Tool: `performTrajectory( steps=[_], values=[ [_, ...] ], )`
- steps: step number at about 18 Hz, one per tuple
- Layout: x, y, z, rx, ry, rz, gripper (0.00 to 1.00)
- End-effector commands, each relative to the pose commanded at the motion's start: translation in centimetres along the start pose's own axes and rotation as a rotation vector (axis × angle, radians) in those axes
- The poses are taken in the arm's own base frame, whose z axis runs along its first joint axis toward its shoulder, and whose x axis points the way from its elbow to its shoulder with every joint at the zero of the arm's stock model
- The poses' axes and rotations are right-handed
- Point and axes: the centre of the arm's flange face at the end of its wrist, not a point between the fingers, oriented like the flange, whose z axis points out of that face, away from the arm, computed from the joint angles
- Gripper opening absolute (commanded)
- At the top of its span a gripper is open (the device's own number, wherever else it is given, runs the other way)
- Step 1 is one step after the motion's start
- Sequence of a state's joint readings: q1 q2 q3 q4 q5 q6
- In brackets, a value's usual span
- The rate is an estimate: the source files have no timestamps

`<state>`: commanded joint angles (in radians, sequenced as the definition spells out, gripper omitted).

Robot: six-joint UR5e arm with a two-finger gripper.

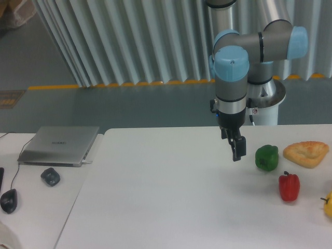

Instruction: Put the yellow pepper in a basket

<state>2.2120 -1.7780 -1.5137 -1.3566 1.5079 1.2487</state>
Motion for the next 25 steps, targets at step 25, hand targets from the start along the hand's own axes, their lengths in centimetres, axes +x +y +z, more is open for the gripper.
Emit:
performTrajectory(
  steps=[25],
  values=[
    [-6.5, 13.1, 0.6, -0.124, -0.073, -0.09, 1.0]
  ],
)
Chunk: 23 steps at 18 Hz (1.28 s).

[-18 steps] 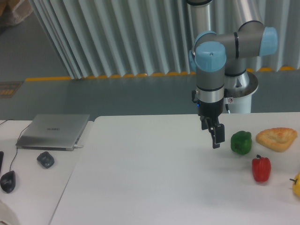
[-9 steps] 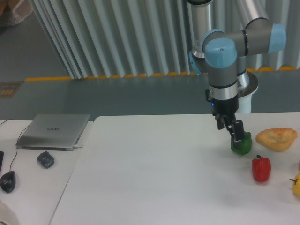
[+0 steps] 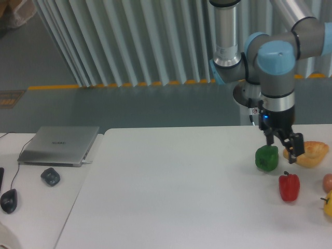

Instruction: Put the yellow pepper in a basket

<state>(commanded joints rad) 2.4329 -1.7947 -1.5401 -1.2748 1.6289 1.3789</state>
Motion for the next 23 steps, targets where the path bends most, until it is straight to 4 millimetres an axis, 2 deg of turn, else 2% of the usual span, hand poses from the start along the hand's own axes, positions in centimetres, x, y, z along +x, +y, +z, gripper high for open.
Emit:
performTrajectory(
  steps=[1, 4, 7, 10, 11, 13, 14, 15, 17, 18, 19, 23],
  values=[
    [-0.3, 0.4, -0.1, -0.02, -0.01, 0.004, 1.0],
    [-1.3, 0.6, 1.6, -0.066, 0.002, 0.087, 1.0],
    [-3.4, 2.7, 2.2, -0.103, 0.003, 0.201, 1.0],
    [-4.5, 2.4, 4.3, -0.092, 0.024, 0.337, 1.0],
    [-5.2, 2.7, 3.9, -0.072, 0.013, 0.336, 1.0],
    [-6.4, 4.6, 3.8, -0.013, 0.0, 0.339, 1.0],
    [-7.1, 4.6, 3.9, -0.012, -0.019, 0.355, 1.0],
    [-8.6, 4.6, 4.1, -0.012, -0.066, 0.332, 1.0],
    [-9.0, 4.7, 5.6, -0.012, -0.054, 0.304, 1.0],
    [-9.6, 4.8, 5.6, -0.016, -0.061, 0.302, 1.0],
    [-10.0, 5.5, 6.4, -0.023, -0.051, 0.3, 1.0],
    [-10.5, 5.8, 9.1, -0.12, 0.001, 0.426, 1.0]
  ],
)
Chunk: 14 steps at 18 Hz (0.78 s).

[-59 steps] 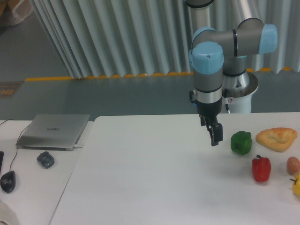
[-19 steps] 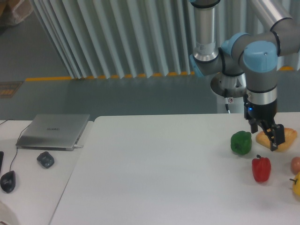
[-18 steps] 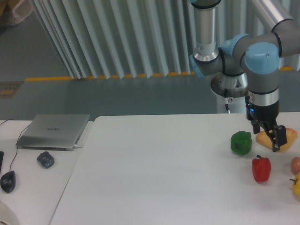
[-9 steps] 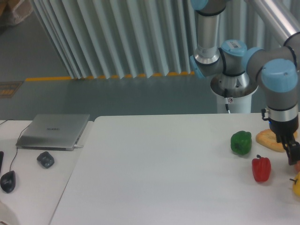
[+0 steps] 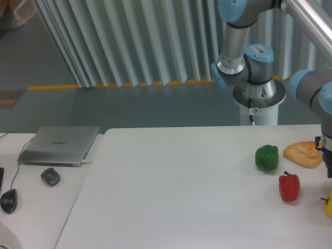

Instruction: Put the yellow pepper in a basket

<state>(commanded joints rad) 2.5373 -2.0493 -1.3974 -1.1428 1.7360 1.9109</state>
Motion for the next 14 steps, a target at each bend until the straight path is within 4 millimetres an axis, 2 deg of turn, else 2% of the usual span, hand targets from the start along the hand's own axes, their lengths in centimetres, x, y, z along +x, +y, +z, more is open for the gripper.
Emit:
performTrajectory(
  steps=[2, 5, 9, 10, 11, 14],
  values=[
    [0.2, -0.6, 0.8, -0.006, 0.017, 0.044, 1.0],
    [0.9, -0.6, -0.6, -0.011, -0.004, 0.003, 1.0],
    [0.8, -0.4, -0.1, -0.035, -0.055, -0.015, 1.0],
    [1.1, -0.6, 0.8, -0.047, -0.044, -0.022, 1.0],
    [1.1, -0.5, 0.9, -0.056, -0.066, -0.042, 1.0],
    [0.1, -0.1, 2.5, -0.045, -0.058, -0.032, 1.0]
  ],
)
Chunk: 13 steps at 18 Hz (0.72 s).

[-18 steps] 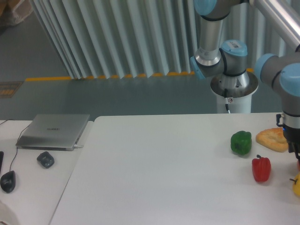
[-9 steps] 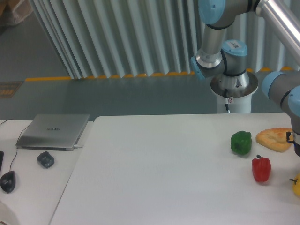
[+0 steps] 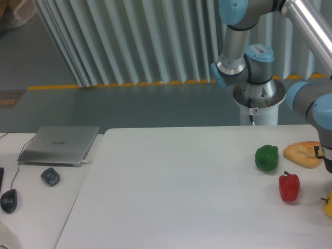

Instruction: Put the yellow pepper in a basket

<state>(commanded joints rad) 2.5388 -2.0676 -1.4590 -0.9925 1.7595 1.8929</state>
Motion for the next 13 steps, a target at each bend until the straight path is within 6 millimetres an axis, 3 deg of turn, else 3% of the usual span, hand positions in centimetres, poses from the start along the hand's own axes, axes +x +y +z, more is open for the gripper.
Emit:
performTrajectory(
  steps=[2, 7, 11, 13],
  values=[
    [-0.5, -1.1, 1.7, 0.009, 0.02, 0.007, 1.0],
    [-0.4, -2.5, 3.1, 0.014, 0.045, 0.038, 1.0],
    [-0.3, -2.0, 2.0, 0.024, 0.06, 0.049, 1.0],
    [-0.1, -1.6, 0.4, 0.061, 0.11, 0.05, 1.0]
  ],
)
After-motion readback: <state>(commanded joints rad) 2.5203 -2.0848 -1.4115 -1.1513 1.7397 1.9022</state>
